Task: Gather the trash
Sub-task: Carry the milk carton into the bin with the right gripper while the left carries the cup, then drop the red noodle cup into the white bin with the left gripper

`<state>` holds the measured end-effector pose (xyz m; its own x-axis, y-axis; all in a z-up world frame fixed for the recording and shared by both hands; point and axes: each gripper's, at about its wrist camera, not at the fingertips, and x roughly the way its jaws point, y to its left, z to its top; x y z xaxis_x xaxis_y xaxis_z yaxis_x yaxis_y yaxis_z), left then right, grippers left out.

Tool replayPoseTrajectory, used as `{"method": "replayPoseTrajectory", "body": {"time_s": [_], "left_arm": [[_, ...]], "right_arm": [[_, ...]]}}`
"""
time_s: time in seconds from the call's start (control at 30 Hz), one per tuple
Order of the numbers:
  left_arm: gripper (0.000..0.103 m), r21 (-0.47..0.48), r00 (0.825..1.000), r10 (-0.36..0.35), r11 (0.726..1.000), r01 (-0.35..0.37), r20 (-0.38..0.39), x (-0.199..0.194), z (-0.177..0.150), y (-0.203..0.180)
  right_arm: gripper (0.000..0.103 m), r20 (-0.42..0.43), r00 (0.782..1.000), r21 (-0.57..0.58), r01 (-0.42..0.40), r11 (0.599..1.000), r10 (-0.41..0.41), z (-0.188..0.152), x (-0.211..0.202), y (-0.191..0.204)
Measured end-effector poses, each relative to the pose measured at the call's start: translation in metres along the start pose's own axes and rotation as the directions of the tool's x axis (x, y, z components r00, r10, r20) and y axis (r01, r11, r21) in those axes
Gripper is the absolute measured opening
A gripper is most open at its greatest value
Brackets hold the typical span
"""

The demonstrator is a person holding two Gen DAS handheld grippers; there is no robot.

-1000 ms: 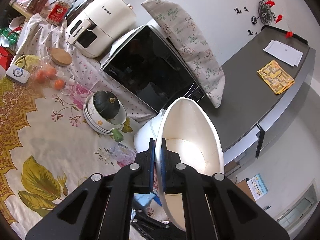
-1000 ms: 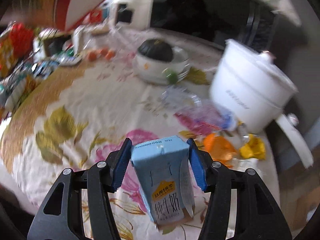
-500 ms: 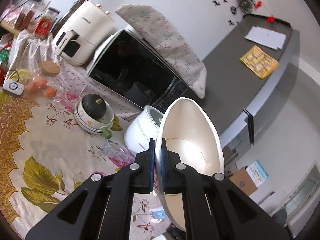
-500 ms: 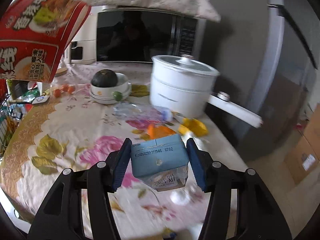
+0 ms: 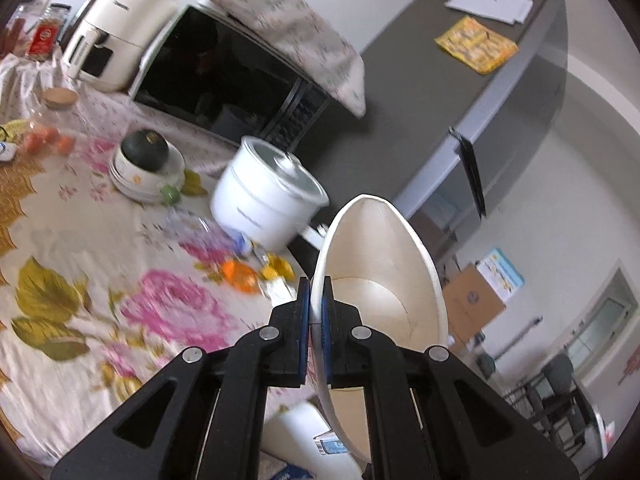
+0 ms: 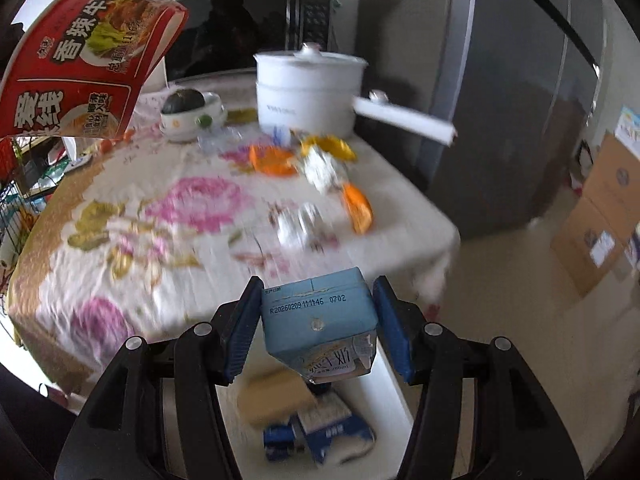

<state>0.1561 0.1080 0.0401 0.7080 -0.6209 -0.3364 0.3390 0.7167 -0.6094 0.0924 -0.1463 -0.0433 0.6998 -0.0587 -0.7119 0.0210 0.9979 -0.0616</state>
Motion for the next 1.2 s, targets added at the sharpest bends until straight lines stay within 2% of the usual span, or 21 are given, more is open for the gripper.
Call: {"method": "replayPoseTrajectory", "body": {"time_s": [0.13, 0.3, 0.37, 0.57, 0.63, 0.83, 1.03, 1.2], "left_arm": [[0.005, 0.025, 0.999, -0.013, 1.0, 0.014, -0.048, 0.011, -0.018, -0.013], [0.005, 0.045, 0.996, -0.016, 0.999, 0.02, -0.093, 0.024, -0.033, -0.022], [0.005, 0.055, 0.994, -0.017, 0.998, 0.023, -0.111, 0.028, -0.038, -0.025], [0.005, 0.101, 0.983, -0.007, 0.995, 0.025, -0.184, 0.047, -0.056, -0.036], [0.005, 0.122, 0.974, 0.013, 0.992, 0.015, -0.228, 0.057, -0.065, -0.039], [0.005, 0.168, 0.933, 0.072, 0.986, -0.012, -0.354, 0.088, -0.099, -0.039], [0.008, 0.226, 0.9, 0.117, 0.974, -0.021, -0.419, 0.106, -0.123, -0.046], [0.01, 0.239, 0.879, 0.142, 0.97, -0.033, -0.455, 0.117, -0.133, -0.043]], "right_arm": [[0.058, -0.038, 0.999, 0.008, 0.01, 1.0, -0.01, -0.019, 0.0, -0.011], [0.081, -0.03, 0.999, 0.049, 0.018, 0.999, -0.016, -0.035, -0.009, -0.026], [0.087, -0.022, 0.999, 0.06, 0.032, 0.998, -0.031, -0.038, -0.013, -0.03], [0.095, -0.011, 0.987, 0.104, 0.161, 0.981, -0.161, -0.045, -0.015, -0.049], [0.095, -0.02, 0.979, 0.137, 0.203, 0.97, -0.202, -0.046, -0.013, -0.059], [0.095, -0.052, 0.969, 0.218, 0.246, 0.944, -0.241, -0.049, -0.01, -0.083], [0.095, -0.053, 0.964, 0.242, 0.266, 0.933, -0.261, -0.05, -0.01, -0.09], [0.096, -0.042, 0.96, 0.244, 0.277, 0.929, -0.275, -0.049, -0.012, -0.092]]}}
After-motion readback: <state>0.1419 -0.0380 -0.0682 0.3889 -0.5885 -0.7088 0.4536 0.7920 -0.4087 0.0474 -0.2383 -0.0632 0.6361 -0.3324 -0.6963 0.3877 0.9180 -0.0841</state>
